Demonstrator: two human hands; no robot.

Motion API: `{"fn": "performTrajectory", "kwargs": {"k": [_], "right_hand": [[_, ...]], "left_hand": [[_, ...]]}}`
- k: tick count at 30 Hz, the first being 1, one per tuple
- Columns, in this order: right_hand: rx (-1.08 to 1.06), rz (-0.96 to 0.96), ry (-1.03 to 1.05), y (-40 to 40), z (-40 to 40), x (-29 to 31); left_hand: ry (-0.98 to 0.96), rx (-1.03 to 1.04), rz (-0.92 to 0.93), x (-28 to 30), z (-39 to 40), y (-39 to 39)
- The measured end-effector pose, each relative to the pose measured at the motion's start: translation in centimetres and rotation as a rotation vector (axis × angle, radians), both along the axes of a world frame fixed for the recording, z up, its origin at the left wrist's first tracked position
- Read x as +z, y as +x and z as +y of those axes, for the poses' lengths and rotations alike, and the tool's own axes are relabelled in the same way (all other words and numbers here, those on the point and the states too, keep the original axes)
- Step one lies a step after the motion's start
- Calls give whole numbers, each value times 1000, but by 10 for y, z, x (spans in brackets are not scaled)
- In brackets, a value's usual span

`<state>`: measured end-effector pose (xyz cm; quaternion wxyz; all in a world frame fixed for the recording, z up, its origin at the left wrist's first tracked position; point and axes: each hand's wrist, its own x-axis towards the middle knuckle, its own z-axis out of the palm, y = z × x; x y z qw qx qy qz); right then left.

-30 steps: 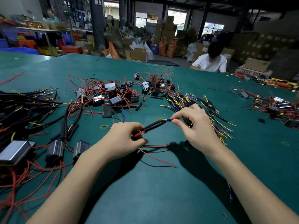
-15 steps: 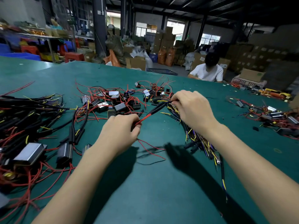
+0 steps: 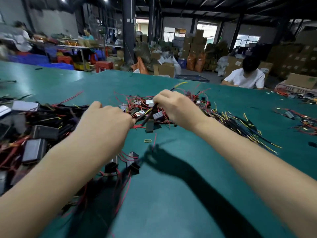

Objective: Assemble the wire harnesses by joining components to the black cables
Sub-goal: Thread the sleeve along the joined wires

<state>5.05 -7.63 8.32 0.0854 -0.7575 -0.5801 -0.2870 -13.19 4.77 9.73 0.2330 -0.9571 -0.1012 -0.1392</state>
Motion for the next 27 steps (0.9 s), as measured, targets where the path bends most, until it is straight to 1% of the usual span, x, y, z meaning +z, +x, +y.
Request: {"fn": "performTrajectory", "kwargs": {"k": [3, 5, 9, 13, 15, 17, 19, 21, 24, 27], "right_hand": [[27, 24, -259, -8, 39, -17], [14, 8, -351, -14, 59, -28], [-14, 81, -388, -16, 82, -41], [-40, 178, -412, -16, 86, -53], [-35, 165, -393, -17, 84, -62], [-9, 198, -290, -15, 78, -70], [-5, 328, -102, -12, 67, -75], [-50, 478, 105, -8, 51, -77], [-99, 795, 392, -5, 22, -78], [-99, 1108, 500, -3, -13, -81]], "left_hand": [[-59, 92, 134, -25, -6, -4], [-89, 139, 211, -44, -10, -4], [-89, 218, 278, -70, -6, -5], [-67, 205, 249, -77, -2, -6], [-61, 202, 237, -78, -3, -5], [-65, 200, 221, -77, -5, -3], [-88, 189, 196, -73, -8, 0], [-113, 155, 161, -68, -14, 6], [-141, 70, 115, -62, -30, 19], [-206, -18, 113, -62, -50, 36]]}}
